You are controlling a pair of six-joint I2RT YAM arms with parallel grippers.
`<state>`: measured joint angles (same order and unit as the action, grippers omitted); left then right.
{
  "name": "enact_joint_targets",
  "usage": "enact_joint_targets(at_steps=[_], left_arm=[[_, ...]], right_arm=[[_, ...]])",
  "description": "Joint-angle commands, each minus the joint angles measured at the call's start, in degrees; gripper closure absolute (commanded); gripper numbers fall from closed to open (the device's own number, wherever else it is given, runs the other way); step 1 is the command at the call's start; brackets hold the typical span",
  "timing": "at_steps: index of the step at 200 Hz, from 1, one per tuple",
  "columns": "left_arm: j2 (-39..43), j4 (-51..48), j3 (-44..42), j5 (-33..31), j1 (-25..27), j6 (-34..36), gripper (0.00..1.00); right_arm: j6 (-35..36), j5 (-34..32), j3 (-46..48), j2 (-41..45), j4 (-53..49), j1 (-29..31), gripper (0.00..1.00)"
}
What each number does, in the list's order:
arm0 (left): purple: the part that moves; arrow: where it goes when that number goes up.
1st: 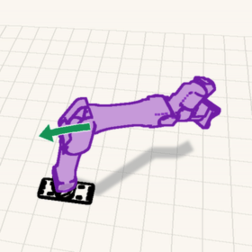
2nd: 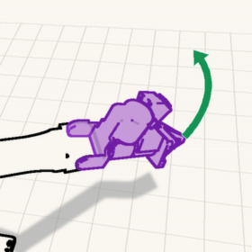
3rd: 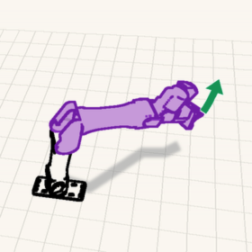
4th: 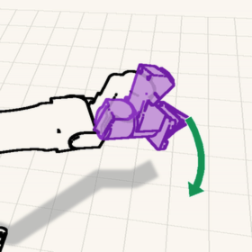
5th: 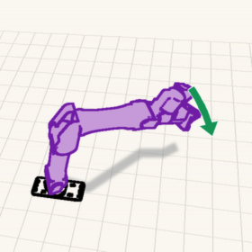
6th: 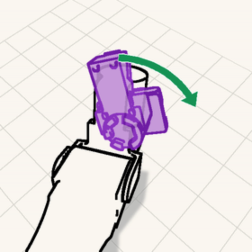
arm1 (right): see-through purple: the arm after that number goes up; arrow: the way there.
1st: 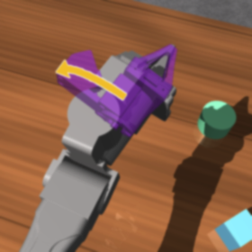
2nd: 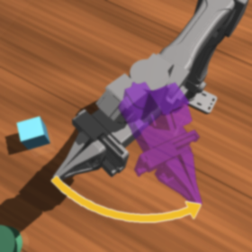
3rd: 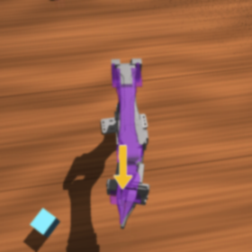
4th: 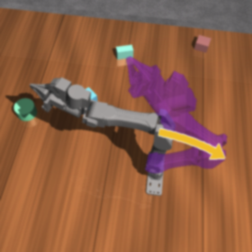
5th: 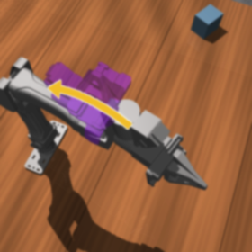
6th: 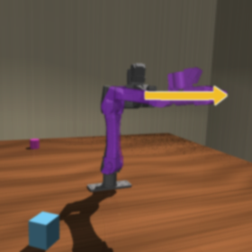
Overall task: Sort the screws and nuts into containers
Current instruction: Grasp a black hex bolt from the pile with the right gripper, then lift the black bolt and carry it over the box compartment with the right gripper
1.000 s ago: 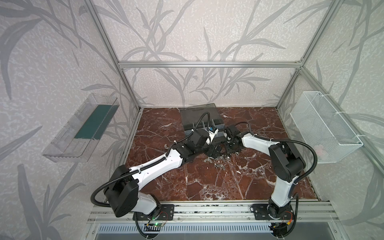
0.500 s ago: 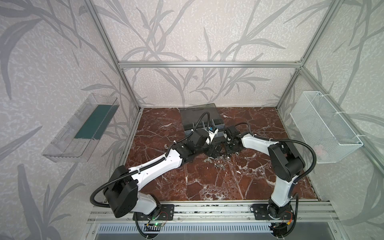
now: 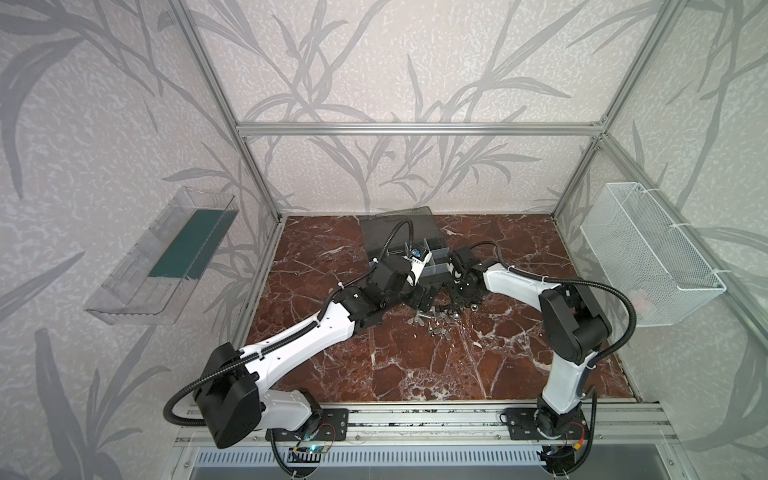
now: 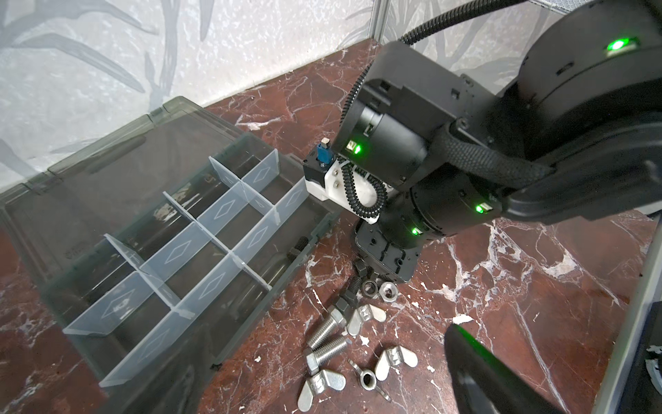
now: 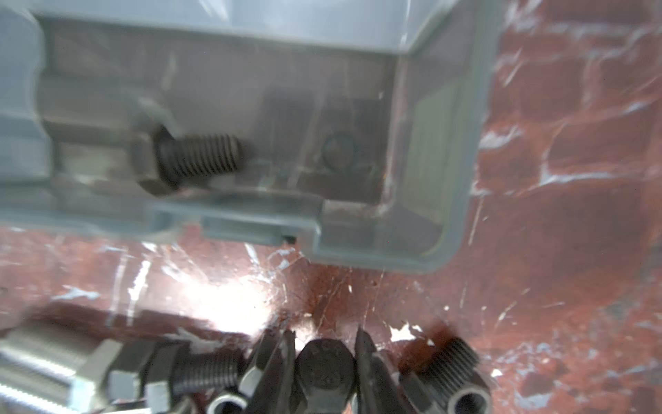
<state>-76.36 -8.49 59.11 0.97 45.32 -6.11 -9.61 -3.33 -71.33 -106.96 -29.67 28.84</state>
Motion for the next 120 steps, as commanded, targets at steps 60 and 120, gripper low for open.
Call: enact_joint_targets(at_steps=[60,120], left_arm=[[6.0,5.0,-3.5,-6.9,-0.2,2.9,0.01],[9.8,9.0,-6.4,-10.6,-0.6,3.9,0.01]], right_arm=[[-0.3,1.5,-11.9,3.4,0.4,0.1,0.77],[-2.7,4.3,-21.0,-6.3,0.5,-0.1,0.77]])
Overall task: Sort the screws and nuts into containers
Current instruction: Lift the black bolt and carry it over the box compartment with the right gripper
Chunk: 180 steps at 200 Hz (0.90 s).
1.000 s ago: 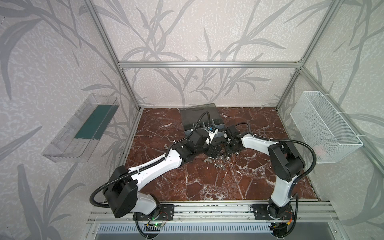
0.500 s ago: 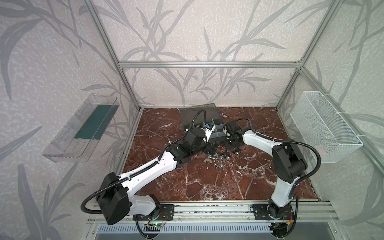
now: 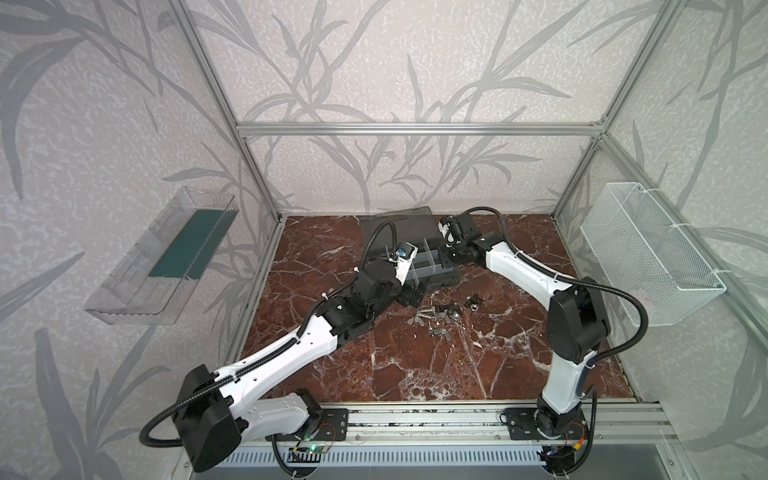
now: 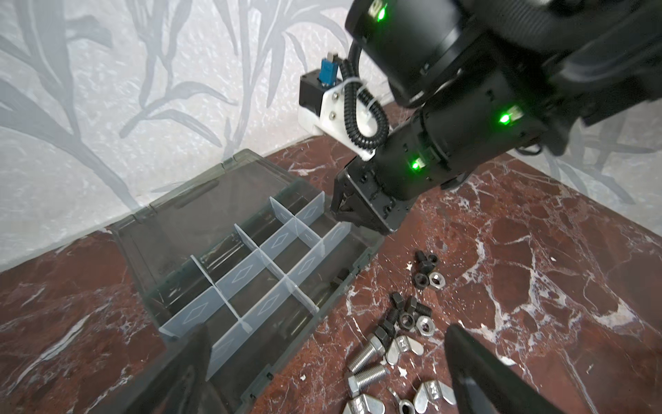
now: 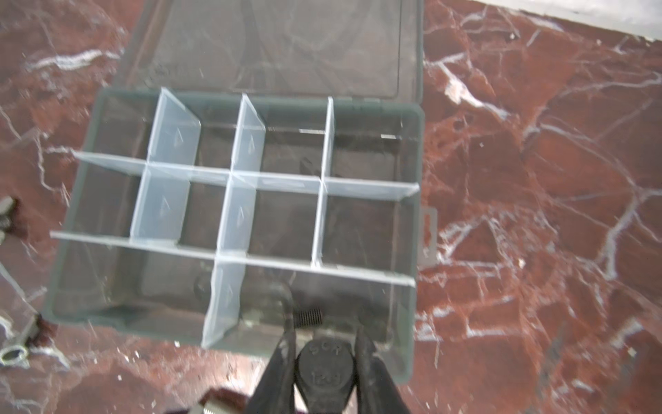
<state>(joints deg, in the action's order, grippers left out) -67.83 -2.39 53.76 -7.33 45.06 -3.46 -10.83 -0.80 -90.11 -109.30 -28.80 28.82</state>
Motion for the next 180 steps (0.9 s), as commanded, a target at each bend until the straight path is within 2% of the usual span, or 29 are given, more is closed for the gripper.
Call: enact_joint_targets(at_steps=[1,140,180], left_arm=[[1.4,2.9,-1.0,-2.3,-0.3,1.3,0.01],[-2.5,-0.3,1.1,-2.1,-0.9,-0.4,0.01],[-3.3,-0.7,1.4,-1.4,-1.2,-1.0,0.01]], right_arm=[[-1.5,1.8,-2.3,-4.1,-0.3,-0.1,0.77],[-1.2,3.9,-3.0,-10.6,-0.2,-2.1,0.66],[-1.0,4.1,-2.4,-9.4,-0.5,-2.3,0.65]])
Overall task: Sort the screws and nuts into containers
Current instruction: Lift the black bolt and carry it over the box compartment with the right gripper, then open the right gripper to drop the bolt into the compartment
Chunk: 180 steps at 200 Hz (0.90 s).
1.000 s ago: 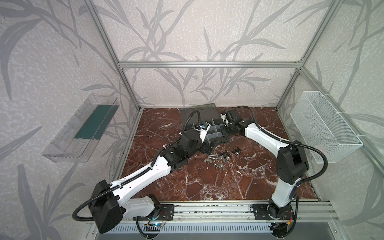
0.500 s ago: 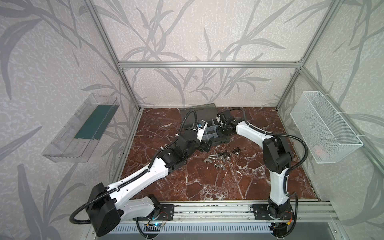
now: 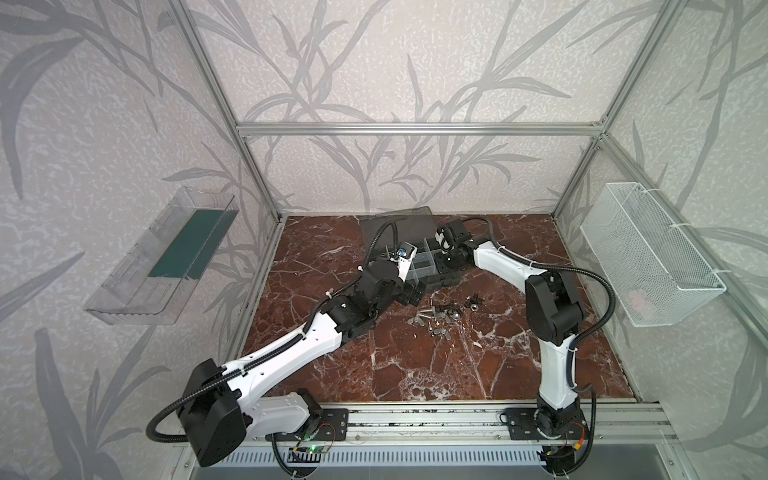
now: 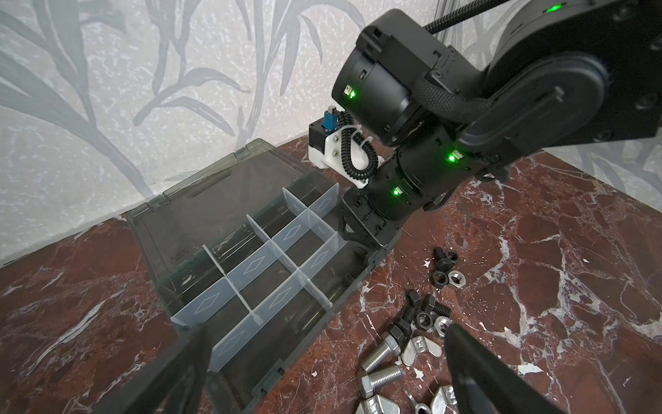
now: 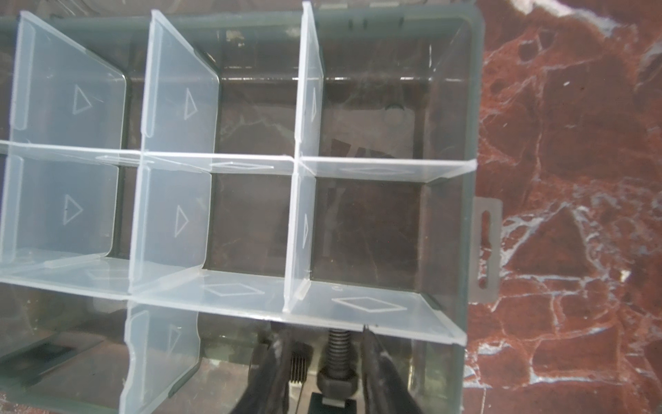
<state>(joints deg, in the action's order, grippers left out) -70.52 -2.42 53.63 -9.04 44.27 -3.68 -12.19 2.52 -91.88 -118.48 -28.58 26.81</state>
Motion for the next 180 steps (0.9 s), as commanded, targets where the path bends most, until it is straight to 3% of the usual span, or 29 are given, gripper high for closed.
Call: enact_joint_targets(at_steps=[1,106,138,180], left_arm=[[-0.6,-0.7,1.5,0.4,-0.4,-0.8,0.01],[-1.1,-0.7,1.8,4.7,-0.5,-1.6,0.01],[-1.8,-0.4,1.7,7.5,-0.5,-2.8,0.01],[-4.0,1.0,1.7,11.3,-0.5,-6.5,0.01]], right_arm=[[0.4,0.8,-0.6,-0.1,-0.7,-0.3,0.65],[2.1,-1.7,9.1,13.4,-1.8,-0.4,0.59],[2.4,-3.7,14.8,18.6,-1.7,-0.6,0.52],[2.1,-4.8,22.7,24.6,-1.9,-0.7,0.32]])
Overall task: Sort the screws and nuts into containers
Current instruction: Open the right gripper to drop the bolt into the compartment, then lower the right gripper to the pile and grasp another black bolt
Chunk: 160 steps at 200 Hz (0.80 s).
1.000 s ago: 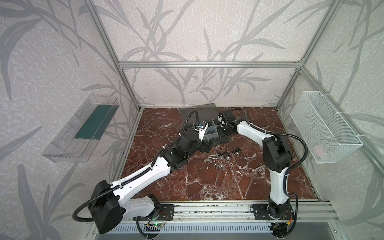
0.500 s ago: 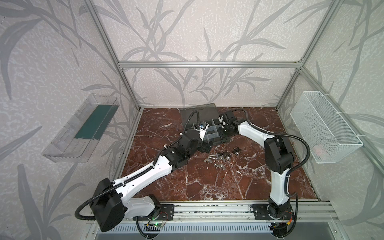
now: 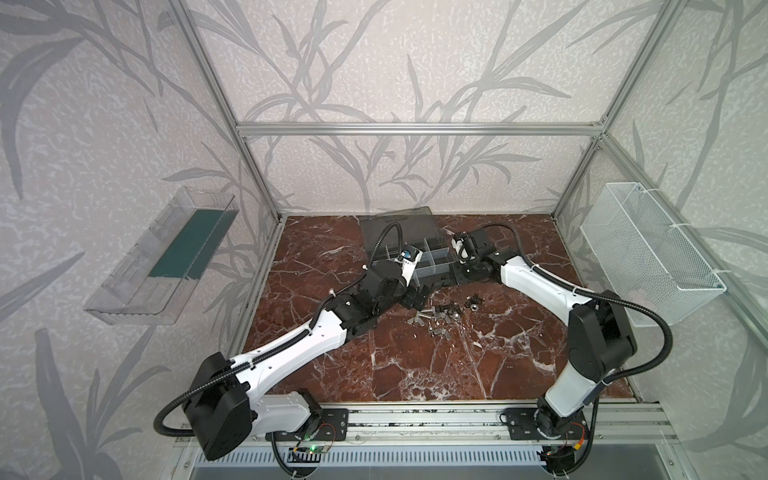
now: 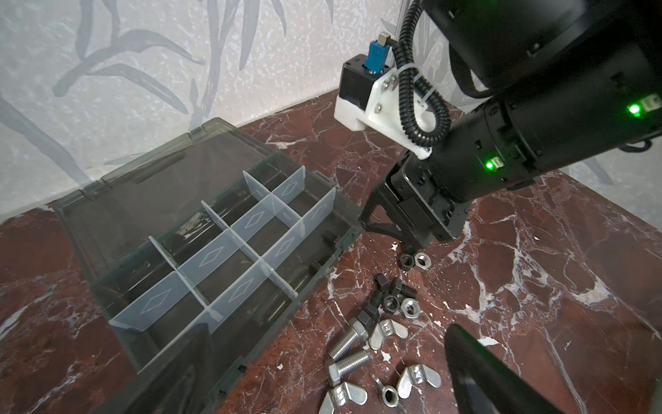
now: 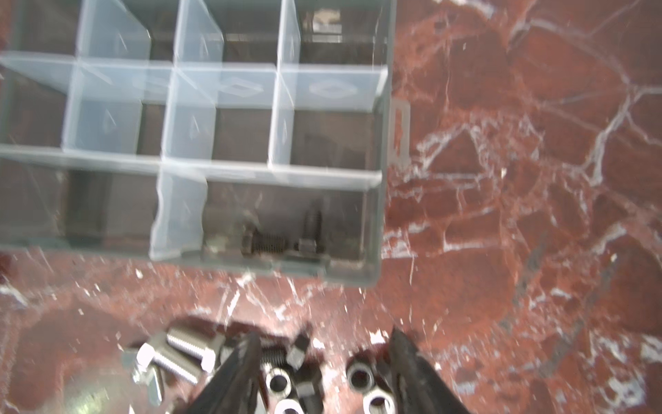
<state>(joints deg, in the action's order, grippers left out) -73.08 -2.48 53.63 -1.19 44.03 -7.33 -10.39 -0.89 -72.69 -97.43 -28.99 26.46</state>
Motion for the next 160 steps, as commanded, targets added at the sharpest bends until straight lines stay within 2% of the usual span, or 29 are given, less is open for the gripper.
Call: enact_joint_targets(at_steps=[1,25,57,105,160], left_arm=[[-1.5,1.1,1.8,3.5,-0.3,-2.9,0.01],[-3.0,1.0,2.3,5.4,-0.2,-4.4,0.01],[-4.7,1.3,2.5,7.2,-0.2,-6.2,0.01],[-6.0,1.1,2.8,7.5,-0.1,-7.2,0.01],[-6.4,0.6,3.2,7.5,-0.2,-7.2,0.01]], right_arm=[[0.4,-1.4,3.7,3.6,-1.5,-0.4,0.31],[-0.1,-1.1,8.2,5.3,-0.4,-0.4,0.18],[-1.0,0.3,12.8,6.7,1.5,-0.4,0.18],[-2.5,3.9,16.1,5.6,4.5,-0.3,0.36],[-3.0,5.6,16.1,2.3,6.7,0.3,0.46]])
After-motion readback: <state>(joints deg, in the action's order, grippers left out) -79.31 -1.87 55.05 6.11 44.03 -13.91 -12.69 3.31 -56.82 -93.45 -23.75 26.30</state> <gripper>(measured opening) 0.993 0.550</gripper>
